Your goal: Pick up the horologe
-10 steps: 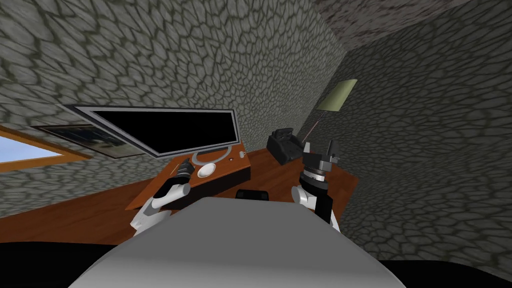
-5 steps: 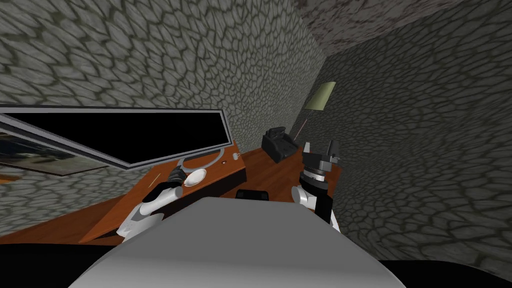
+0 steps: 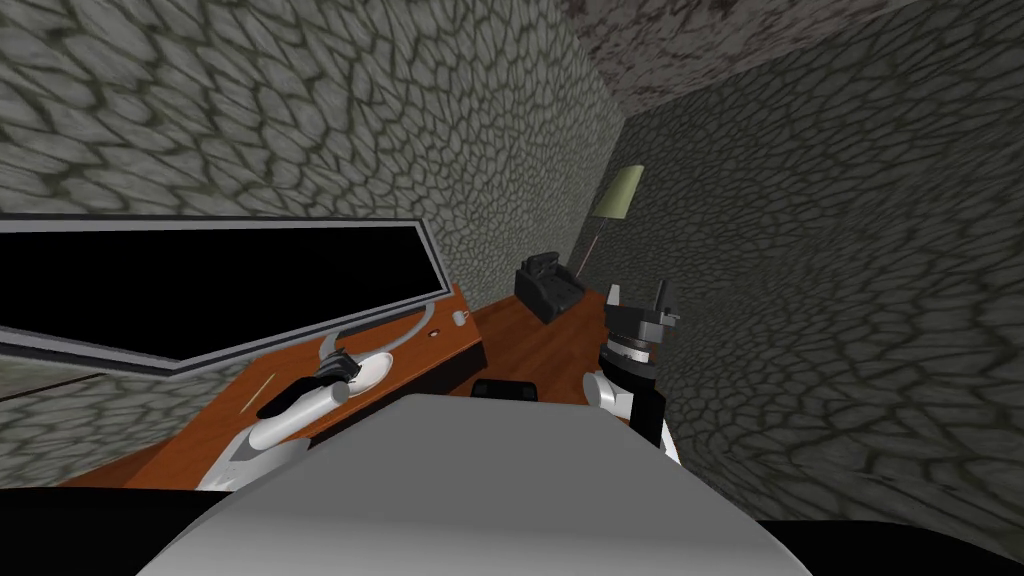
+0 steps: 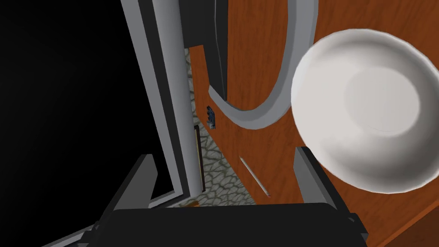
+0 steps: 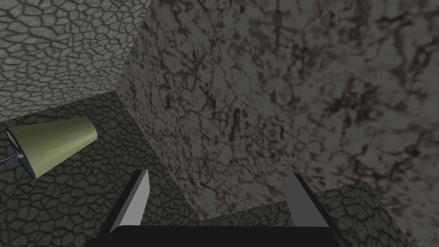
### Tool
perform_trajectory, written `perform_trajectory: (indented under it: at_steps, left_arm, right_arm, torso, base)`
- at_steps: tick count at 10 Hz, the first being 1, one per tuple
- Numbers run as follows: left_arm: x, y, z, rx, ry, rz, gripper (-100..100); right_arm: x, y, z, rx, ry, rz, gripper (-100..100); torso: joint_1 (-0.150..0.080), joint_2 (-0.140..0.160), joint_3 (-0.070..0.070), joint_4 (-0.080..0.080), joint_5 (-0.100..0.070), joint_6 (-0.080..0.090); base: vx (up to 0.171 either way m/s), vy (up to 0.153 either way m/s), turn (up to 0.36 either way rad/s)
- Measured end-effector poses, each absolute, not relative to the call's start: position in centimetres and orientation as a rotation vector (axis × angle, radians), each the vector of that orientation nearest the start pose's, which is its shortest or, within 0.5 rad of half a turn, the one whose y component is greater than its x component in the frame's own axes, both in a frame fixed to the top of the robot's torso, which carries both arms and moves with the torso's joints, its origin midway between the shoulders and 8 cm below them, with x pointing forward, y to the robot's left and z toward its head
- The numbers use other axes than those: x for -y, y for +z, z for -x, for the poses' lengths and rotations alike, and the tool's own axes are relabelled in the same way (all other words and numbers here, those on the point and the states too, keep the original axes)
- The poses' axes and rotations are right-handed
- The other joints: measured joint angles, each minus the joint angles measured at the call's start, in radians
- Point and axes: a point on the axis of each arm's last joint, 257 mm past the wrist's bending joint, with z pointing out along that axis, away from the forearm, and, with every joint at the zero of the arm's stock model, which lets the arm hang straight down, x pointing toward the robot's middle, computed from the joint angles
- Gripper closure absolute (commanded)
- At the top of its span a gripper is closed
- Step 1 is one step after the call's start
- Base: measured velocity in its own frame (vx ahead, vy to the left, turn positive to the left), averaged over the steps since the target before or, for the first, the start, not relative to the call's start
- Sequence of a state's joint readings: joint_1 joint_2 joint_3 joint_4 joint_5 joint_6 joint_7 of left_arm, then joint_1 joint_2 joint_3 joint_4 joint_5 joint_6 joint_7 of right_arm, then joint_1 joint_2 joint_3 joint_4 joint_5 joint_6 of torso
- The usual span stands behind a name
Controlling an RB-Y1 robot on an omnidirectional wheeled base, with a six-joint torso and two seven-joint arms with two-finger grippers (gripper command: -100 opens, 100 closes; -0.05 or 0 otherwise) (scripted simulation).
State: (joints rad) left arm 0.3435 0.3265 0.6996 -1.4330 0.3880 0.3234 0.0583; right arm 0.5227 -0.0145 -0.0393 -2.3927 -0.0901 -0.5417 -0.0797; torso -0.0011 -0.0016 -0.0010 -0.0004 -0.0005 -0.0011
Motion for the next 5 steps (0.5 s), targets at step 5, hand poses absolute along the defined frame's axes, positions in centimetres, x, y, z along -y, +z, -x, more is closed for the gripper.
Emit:
perform_trajectory:
  at_steps: [5]
  left_arm:
    - [-71.1, -38.9, -18.4, -0.653, -0.329, 2.097, -100]
  right_arm:
    - [29.5, 7.5, -30.6, -0.458, 1.419, -0.608, 0]
  torso:
    - [0.001, 0.002, 0.001, 0.0, 0.0, 0.0]
  base:
    - [0.057, -0.014, -0.147]
